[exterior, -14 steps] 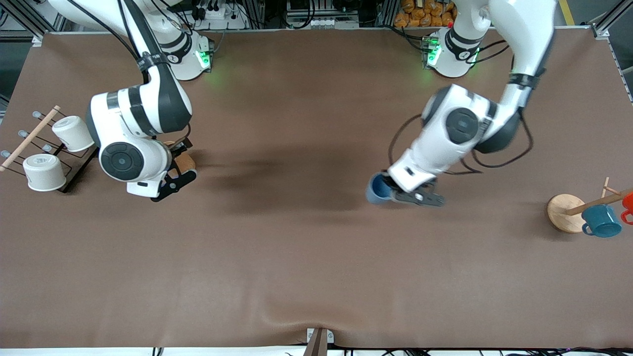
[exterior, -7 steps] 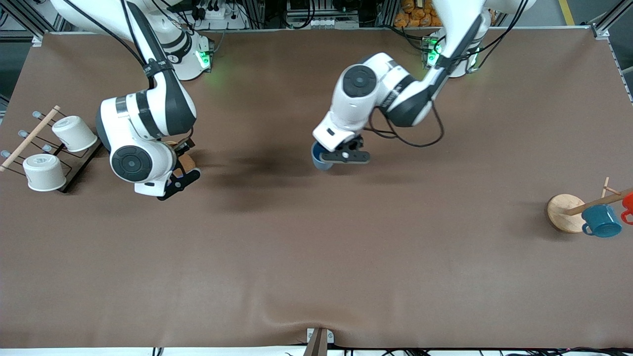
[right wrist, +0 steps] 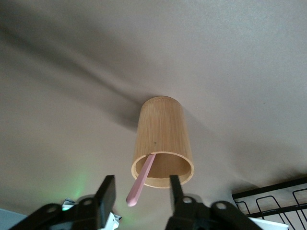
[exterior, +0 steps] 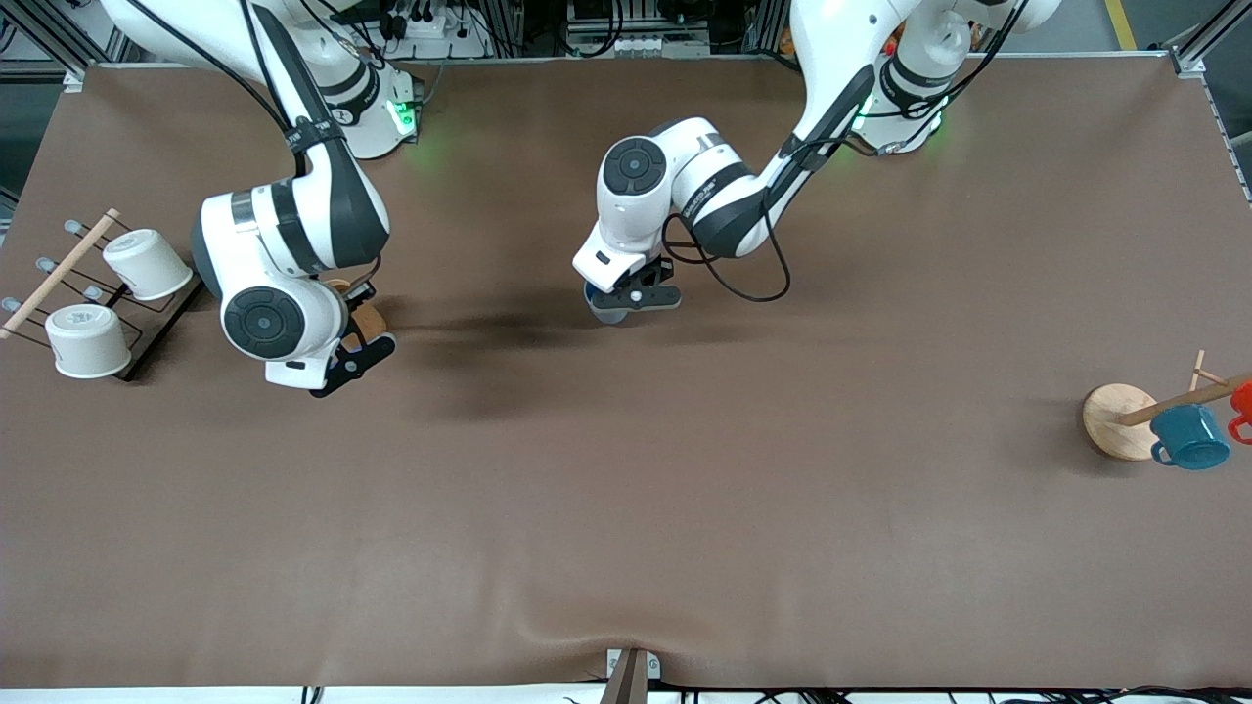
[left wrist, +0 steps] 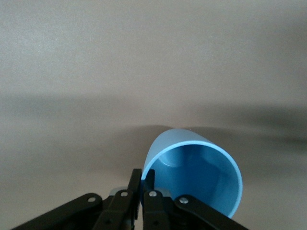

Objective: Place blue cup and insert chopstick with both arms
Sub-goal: 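Carry the blue cup to the table middle and open the left gripper, then raise the left gripper away while the right gripper grasps the pink chopstick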

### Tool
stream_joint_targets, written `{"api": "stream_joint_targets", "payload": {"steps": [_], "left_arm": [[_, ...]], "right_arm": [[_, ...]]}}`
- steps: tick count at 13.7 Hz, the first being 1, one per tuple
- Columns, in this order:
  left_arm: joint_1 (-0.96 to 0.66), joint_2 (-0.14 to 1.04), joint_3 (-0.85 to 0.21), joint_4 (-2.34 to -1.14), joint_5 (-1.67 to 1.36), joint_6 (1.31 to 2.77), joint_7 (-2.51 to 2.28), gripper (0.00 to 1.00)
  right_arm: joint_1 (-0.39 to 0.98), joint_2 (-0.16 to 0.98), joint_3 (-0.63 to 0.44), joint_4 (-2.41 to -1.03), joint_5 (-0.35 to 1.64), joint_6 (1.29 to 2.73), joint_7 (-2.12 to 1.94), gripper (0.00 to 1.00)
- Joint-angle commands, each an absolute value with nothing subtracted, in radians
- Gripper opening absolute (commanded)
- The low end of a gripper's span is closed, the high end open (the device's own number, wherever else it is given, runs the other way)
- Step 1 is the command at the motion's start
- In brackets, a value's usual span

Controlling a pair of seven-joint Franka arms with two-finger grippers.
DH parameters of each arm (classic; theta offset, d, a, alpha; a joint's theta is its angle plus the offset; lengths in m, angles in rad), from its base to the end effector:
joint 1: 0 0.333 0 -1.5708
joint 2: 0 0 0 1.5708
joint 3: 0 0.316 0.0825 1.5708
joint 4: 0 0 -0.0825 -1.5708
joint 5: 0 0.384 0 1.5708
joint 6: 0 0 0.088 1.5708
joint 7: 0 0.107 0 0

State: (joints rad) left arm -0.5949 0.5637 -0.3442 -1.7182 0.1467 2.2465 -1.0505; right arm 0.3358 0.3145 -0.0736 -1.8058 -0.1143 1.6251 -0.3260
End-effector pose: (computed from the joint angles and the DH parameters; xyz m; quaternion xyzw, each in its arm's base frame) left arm 0.4171 -0.5238 0.2763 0.9988 0.0344 -0.0277 0.0189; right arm 0.5565 0.1397 0.3431 0.9212 0.2956 -0.2463 0.0582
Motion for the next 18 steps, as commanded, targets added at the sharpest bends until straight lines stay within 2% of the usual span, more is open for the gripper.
{"api": "stream_joint_targets", "payload": {"steps": [1,3,6,7,9,12,18], "left_arm": [[-0.600,0.560,-0.331,-1.689,0.178,2.227,-1.081,0.99],[-0.591,0.534,-0.331,-1.689,0.179,2.223,-1.083,1.00],[-0.530,0.422,-0.331,-1.655,0.179,2.065,-1.080,1.00],[-0.499,0.384,-0.330,-1.623,0.179,1.999,-1.075,1.00],[-0.416,0.332,-0.331,-1.556,0.183,1.884,-1.060,1.00],[-0.241,0.259,-0.333,-1.520,0.169,1.841,-0.924,1.00],[-0.019,0.195,-0.334,-1.514,0.169,1.809,-0.802,1.00]], "right_arm": [[0.337,0.301,-0.071,-1.824,-0.133,1.634,-0.322,0.51],[0.336,0.301,-0.071,-1.822,-0.133,1.631,-0.322,0.51],[0.336,0.301,-0.069,-1.822,-0.133,1.621,-0.319,0.48],[0.336,0.301,-0.071,-1.822,-0.133,1.621,-0.318,0.43],[0.333,0.301,-0.071,-1.822,-0.129,1.621,-0.316,0.21],[0.331,0.301,-0.069,-1.822,-0.126,1.620,-0.270,0.01],[0.331,0.292,-0.069,-1.806,-0.121,1.580,-0.258,0.00]]}}
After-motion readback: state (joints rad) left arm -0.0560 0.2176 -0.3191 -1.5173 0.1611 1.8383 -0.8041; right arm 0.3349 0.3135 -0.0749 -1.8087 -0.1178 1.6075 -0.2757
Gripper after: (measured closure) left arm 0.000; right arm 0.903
